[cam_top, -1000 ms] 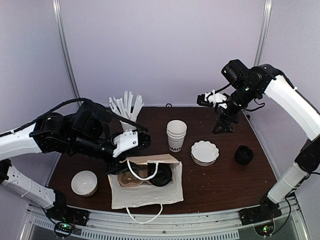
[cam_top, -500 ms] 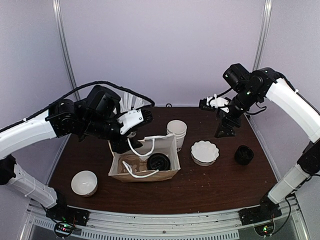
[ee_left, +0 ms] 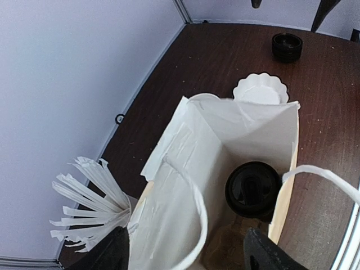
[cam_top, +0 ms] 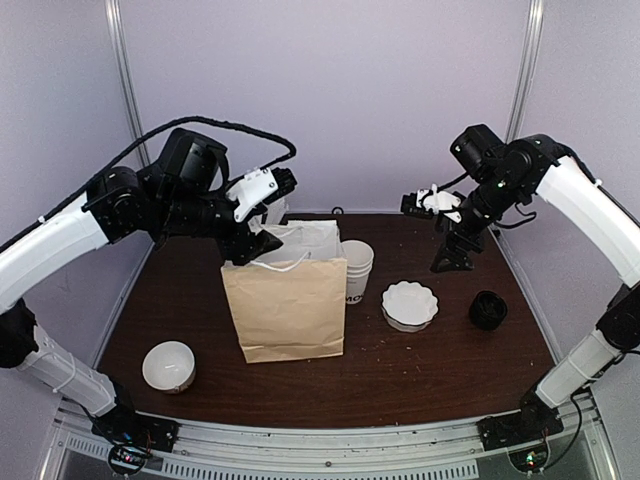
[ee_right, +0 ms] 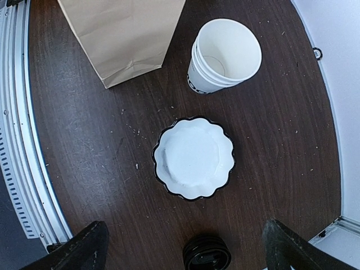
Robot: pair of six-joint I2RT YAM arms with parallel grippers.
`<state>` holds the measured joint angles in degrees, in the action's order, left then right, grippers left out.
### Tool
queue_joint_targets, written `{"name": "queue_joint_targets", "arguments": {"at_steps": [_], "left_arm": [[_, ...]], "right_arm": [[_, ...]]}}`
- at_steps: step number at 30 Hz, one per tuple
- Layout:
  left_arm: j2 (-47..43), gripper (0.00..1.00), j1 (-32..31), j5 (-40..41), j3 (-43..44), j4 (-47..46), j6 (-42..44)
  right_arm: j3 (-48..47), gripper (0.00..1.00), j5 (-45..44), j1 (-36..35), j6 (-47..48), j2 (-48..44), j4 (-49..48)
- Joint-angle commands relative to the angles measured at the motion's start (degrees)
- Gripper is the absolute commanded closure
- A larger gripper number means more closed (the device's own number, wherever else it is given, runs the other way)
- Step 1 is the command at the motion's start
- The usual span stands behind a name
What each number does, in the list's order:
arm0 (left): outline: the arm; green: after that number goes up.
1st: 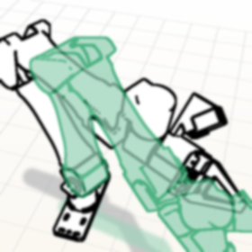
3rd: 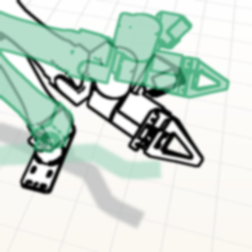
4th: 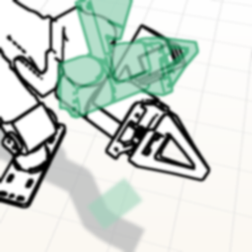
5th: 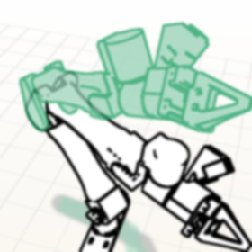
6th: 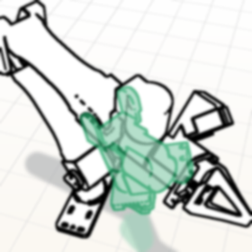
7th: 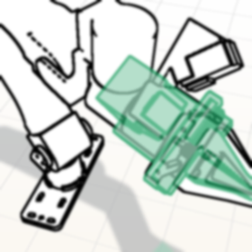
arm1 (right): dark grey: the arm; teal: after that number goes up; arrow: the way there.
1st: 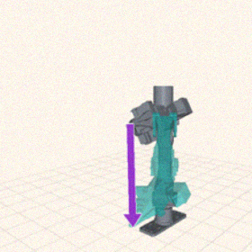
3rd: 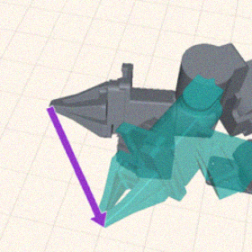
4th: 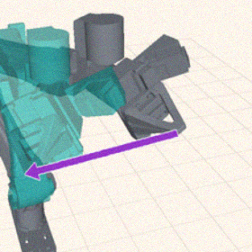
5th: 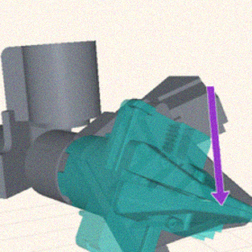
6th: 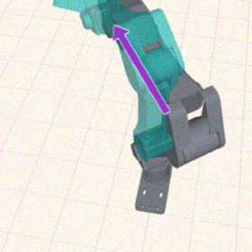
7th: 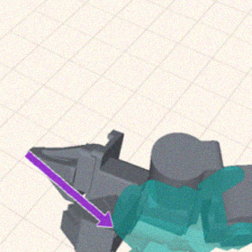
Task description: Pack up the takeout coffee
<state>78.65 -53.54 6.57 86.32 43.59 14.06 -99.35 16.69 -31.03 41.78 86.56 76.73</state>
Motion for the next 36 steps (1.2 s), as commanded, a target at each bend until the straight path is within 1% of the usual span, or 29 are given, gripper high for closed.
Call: {"name": "queue_joint_targets", "arguments": {"at_steps": [1, 6, 9, 12, 15, 16, 17, 18, 21, 22, 23, 24, 25, 26, 29, 30, 33, 36], "left_arm": [[-0.8, 0.26, 0.6, 2.0, 3.9, 0.6, 1.8], [-3.2, 0.25, 1.1, 4.3, 6.3, 2.3, 2.1], [-5.5, 0.22, 2.5, 7.4, 6.3, 1.8, 0.7], [-7.5, 0.24, 6.1, 11.2, 5.4, 0.4, -2.9], [-8.3, 0.28, 12.5, 10.6, 5.1, 0.4, -7.0], [-7.7, 0.3, 14.8, 9.9, 5.3, 0.8, -8.7], [-7.4, 0.33, 17.2, 8.6, 5.7, 1.1, -10.5], [-6.4, 0.35, 19.9, 6.2, 6.2, 1.4, -12.7], [-2.4, 0.45, 27.7, -3.3, 8.4, 2.0, -19.6], [-0.6, 0.47, 29.5, -5.8, 9.6, 2.3, -20.7], [1.5, 0.49, 31.2, -10.7, 11.1, 2.7, -21.4], [3.5, 0.51, 32.3, -12.6, 12.7, 3.1, -21.6], [5.0, 0.53, 32.8, -13.9, 13.9, 3.2, -21.2], [6.5, 0.54, 33.0, -13.1, 14.5, 3.0, -20.9], [9.7, 0.54, 34.2, -15.1, 15.4, 1.1, -20.4], [10.8, 0.54, 34.5, -15.1, 16.0, 1.1, -20.4], [13.5, 0.54, 35.4, -19.5, 17.0, 1.1, -20.5], [16.2, 0.53, 35.4, -20.7, 18.2, 2.5, -20.4]], "right_arm": [[0.3, 0.01, 1.0, 0.7, -0.5, -2.4, -0.7], [-0.1, 0.01, 1.4, 2.0, -1.6, -3.7, -1.6], [0.5, 0.01, 1.1, 5.6, -4.6, -5.8, -5.1], [2.5, 0.0, 0.3, 12.0, -8.8, -8.6, -11.5], [8.1, 0.0, 1.1, 18.2, -14.9, -12.4, -19.6], [11.0, 0.0, 1.8, 19.8, -17.6, -13.7, -22.2], [14.1, 0.01, 2.7, 21.3, -18.3, -15.1, -25.1], [17.1, 0.01, 3.2, 22.5, -19.9, -16.1, -27.3], [24.4, 0.02, 7.6, 26.3, -22.5, -18.7, -31.9], [26.5, 0.03, 9.1, 27.4, -22.7, -19.5, -32.9], [28.4, 0.04, 10.4, 28.5, -22.9, -20.3, -33.7], [30.3, 0.05, 12.1, 29.5, -22.9, -21.2, -34.7], [32.0, 0.06, 13.3, 30.1, -22.4, -21.9, -35.8], [33.7, 0.07, 13.6, 30.3, -22.0, -22.4, -36.7], [37.5, 0.1, 14.2, 30.3, -20.8, -23.2, -39.3], [38.5, 0.1, 14.6, 30.2, -20.8, -23.5, -40.1], [40.7, 0.11, 17.4, 32.1, -20.5, -23.8, -41.6], [42.1, 0.14, 18.9, 32.3, -19.1, -23.8, -42.1]]}}
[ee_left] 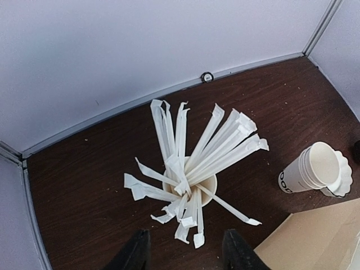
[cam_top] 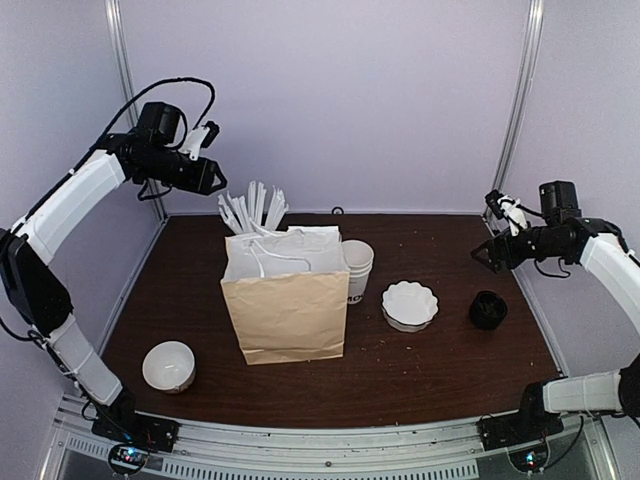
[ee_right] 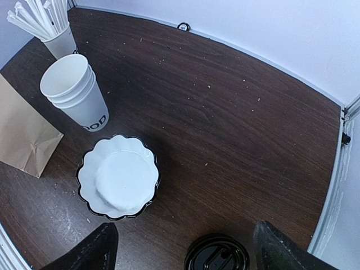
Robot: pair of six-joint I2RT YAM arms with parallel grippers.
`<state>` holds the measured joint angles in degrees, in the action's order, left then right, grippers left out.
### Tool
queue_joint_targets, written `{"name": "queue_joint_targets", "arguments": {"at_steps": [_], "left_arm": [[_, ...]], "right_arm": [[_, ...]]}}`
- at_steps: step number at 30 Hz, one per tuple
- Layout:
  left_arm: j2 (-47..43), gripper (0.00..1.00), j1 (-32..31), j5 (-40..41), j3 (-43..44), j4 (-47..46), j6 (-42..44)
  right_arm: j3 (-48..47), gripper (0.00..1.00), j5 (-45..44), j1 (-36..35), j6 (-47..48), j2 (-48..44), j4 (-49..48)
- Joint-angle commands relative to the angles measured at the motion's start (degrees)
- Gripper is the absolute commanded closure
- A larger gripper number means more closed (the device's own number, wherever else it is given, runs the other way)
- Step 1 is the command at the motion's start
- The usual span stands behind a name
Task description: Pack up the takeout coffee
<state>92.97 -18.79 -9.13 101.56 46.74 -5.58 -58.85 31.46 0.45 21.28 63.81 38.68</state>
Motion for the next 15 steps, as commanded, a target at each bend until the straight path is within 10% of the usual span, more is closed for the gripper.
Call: {"name": "queue_joint_targets", "arguments": {"at_steps": [1, 15], "left_arm": [[2.7, 0.53, 0.7, -5.2, 3.2, -0.4, -0.4], [10.9, 0.58, 1.4, -4.4, 7.5, 0.7, 0.5]], "right_arm": [[2.0, 0.15, 4.0, 1.1, 1.5, -0.9, -4.3], [4.1, 0.18, 6.1, 3.4, 1.9, -0.8, -5.7]]}}
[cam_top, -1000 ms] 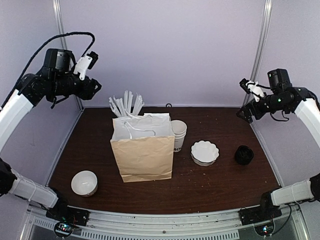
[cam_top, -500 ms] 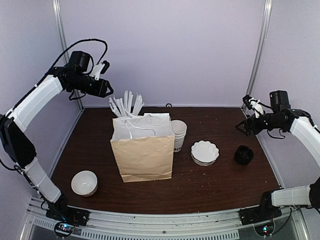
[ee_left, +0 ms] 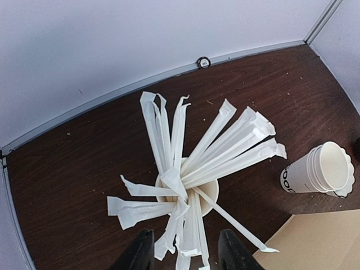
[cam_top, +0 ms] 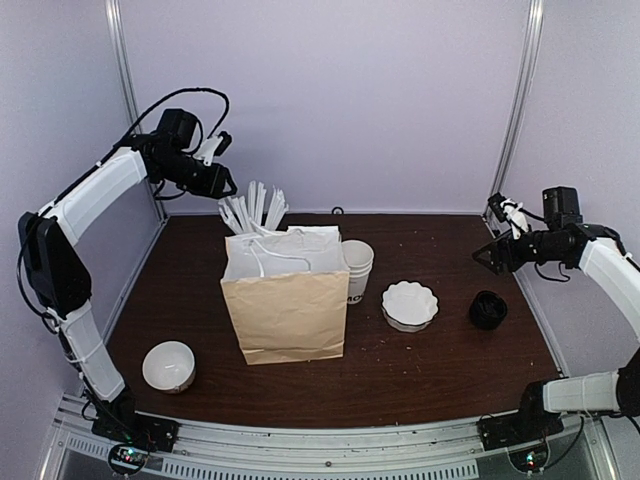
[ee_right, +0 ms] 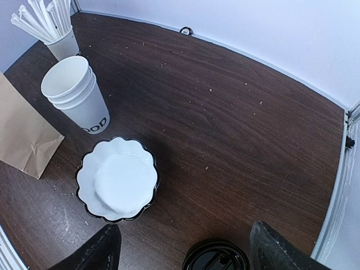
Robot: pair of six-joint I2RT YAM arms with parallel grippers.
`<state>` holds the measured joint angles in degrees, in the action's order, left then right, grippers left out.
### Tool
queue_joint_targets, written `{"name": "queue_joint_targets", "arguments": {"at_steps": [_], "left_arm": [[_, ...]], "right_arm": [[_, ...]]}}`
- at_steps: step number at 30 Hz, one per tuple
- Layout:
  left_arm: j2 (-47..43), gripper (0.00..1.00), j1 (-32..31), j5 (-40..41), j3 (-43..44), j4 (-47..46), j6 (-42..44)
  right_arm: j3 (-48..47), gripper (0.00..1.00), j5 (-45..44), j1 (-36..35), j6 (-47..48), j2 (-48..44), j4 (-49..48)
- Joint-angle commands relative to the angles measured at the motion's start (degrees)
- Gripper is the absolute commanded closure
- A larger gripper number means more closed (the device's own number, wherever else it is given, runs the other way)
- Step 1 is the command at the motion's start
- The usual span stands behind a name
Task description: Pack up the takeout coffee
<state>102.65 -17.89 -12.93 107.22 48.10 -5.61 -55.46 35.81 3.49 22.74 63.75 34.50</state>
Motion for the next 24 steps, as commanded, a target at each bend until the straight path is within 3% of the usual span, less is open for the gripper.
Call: {"name": "queue_joint_targets", "arguments": {"at_steps": [1, 24], "left_arm": [[1.7, 0.59, 0.5, -0.8, 1.9, -0.8, 0.5], [8.0, 0.78, 0.5, -1.8, 3.9, -3.7, 0.0]], "right_arm": [[0.7, 0.18, 1.9, 0.3, 0.6, -0.8, -1.5], [1.8, 0.16, 3.6, 0.4, 2.9, 0.4, -1.4]]}}
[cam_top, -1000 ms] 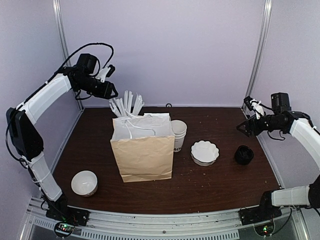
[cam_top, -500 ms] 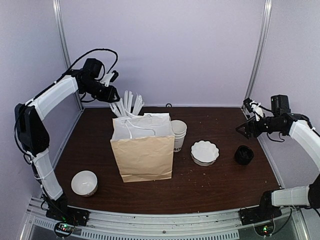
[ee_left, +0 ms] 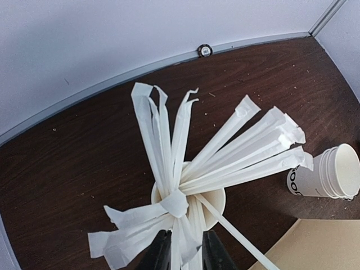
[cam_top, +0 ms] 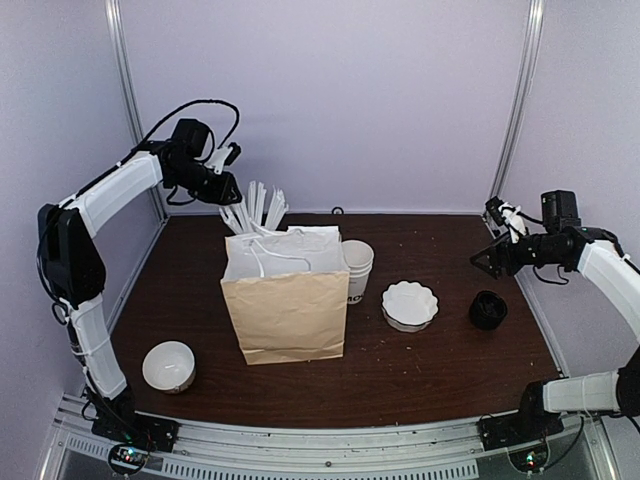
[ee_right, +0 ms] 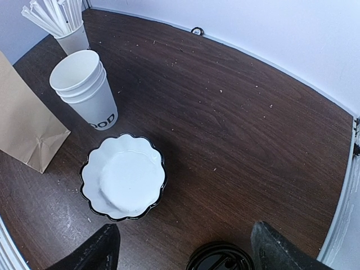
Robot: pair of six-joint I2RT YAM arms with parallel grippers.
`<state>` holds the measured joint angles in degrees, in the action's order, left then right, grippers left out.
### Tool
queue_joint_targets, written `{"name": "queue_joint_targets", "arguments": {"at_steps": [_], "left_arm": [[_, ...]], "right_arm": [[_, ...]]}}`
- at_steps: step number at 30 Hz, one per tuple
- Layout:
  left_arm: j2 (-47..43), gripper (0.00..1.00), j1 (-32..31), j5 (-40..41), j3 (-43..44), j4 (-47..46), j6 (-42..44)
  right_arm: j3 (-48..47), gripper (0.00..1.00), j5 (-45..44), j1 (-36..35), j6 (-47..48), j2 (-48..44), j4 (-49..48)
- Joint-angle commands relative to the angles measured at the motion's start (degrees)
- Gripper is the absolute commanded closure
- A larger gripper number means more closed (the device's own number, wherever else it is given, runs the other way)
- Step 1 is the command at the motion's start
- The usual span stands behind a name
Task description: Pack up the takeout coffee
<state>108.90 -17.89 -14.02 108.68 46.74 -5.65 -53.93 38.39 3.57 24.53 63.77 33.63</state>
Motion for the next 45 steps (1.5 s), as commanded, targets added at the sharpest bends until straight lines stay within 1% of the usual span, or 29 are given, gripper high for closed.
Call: {"name": "queue_joint_targets", "arguments": {"at_steps": [1, 8, 23, 28, 40, 43, 45], "left_arm": [[1.9, 0.79, 0.4, -0.7, 2.7, -2.4, 0.0], [1.0, 0.94, 0.3, -1.7, 2.9, -2.3, -0.1], [-7.8, 1.0, -0.8, 0.5, 3.9, -0.9, 0.2], [-10.0, 1.0, -1.2, 0.7, 7.6, 3.4, 0.5], [-26.9, 1.0, -2.1, 2.7, 7.0, 4.0, 0.3], [-32.4, 1.0, -2.1, 1.7, 4.9, 2.3, -0.3], [-35.2, 1.0, -2.1, -0.7, 3.1, 0.4, -0.8]], "right_arm": [[0.3, 0.16, 1.0, 0.3, 1.2, 0.5, -0.4], [0.3, 0.16, 1.1, 0.3, 1.6, 1.0, -0.3], [0.3, 0.14, 1.0, 0.3, 2.1, 1.7, -0.1], [0.5, 0.13, 1.1, 0.3, 2.7, 1.5, 0.0], [0.7, 0.13, 0.2, 0.3, 3.2, 1.4, 0.2], [0.8, 0.13, 0.3, 0.3, 3.4, 1.4, 0.2], [0.8, 0.13, 0.1, 0.3, 3.6, 1.5, 0.1]]}}
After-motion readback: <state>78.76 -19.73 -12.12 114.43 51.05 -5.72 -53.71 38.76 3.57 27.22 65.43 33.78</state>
